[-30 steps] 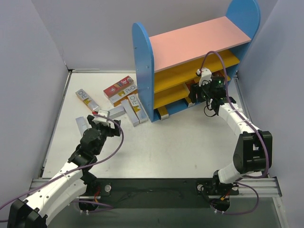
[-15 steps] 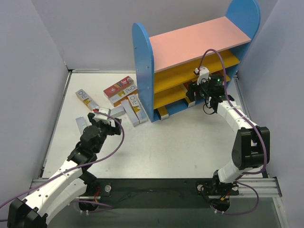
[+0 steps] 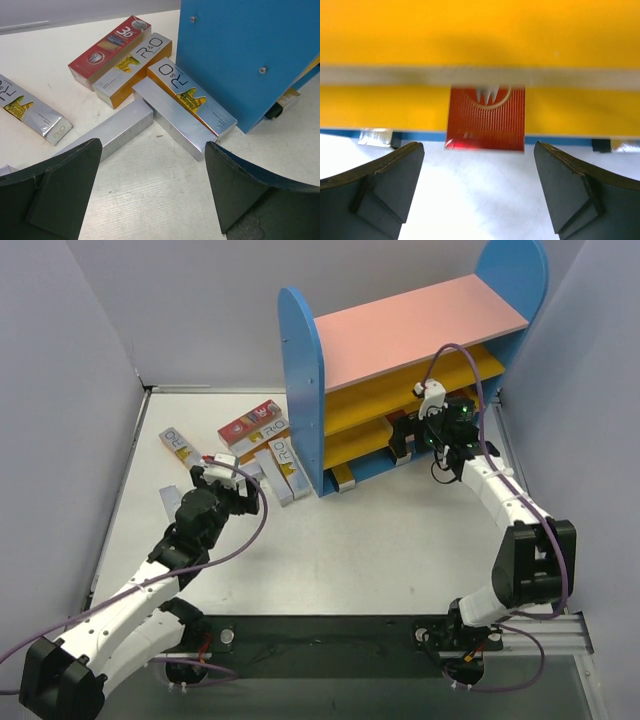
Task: Place and organize the toothpastes onto the shelf
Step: Adjust the toothpaste on the shelf.
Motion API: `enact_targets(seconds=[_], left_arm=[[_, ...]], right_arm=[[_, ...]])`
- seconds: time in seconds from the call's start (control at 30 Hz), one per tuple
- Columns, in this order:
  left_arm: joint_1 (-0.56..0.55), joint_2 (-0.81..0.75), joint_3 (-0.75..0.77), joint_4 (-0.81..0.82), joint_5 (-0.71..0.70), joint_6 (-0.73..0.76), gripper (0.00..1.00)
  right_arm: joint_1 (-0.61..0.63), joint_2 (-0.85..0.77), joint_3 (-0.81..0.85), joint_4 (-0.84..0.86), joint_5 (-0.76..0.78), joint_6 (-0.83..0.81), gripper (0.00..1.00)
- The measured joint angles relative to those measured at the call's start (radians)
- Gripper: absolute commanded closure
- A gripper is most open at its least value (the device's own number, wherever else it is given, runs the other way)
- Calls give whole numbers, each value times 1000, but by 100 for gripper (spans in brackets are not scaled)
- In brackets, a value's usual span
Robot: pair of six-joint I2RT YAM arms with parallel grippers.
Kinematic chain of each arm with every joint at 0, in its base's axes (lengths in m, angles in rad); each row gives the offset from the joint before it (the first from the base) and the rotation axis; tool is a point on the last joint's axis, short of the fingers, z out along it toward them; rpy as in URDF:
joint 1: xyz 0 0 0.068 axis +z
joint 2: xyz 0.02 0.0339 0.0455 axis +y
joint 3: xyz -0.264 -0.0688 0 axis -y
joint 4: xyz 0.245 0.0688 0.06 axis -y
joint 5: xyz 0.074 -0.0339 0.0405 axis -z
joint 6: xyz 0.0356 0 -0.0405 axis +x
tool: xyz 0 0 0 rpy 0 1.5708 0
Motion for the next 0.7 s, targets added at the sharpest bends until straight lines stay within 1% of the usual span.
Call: enact_targets(seconds=[0.13, 0.27, 0.47, 0.6, 0.7], left_arm=[[48, 117, 80, 21, 16, -8, 5], [138, 294, 216, 34, 64, -14, 4], [267, 611, 459, 77, 156, 3, 4], [341, 842, 661, 76, 263, 13, 4], [373, 1004, 820, 64, 318, 48, 4]], right_arm=[[0, -127, -38, -52, 28, 45, 0], [2, -291, -114, -79, 79, 149, 0], [29, -499, -259, -164, 140, 335, 0], [52, -601, -328, -237, 142, 401, 0], [80, -697, -383, -286, 141, 425, 0]])
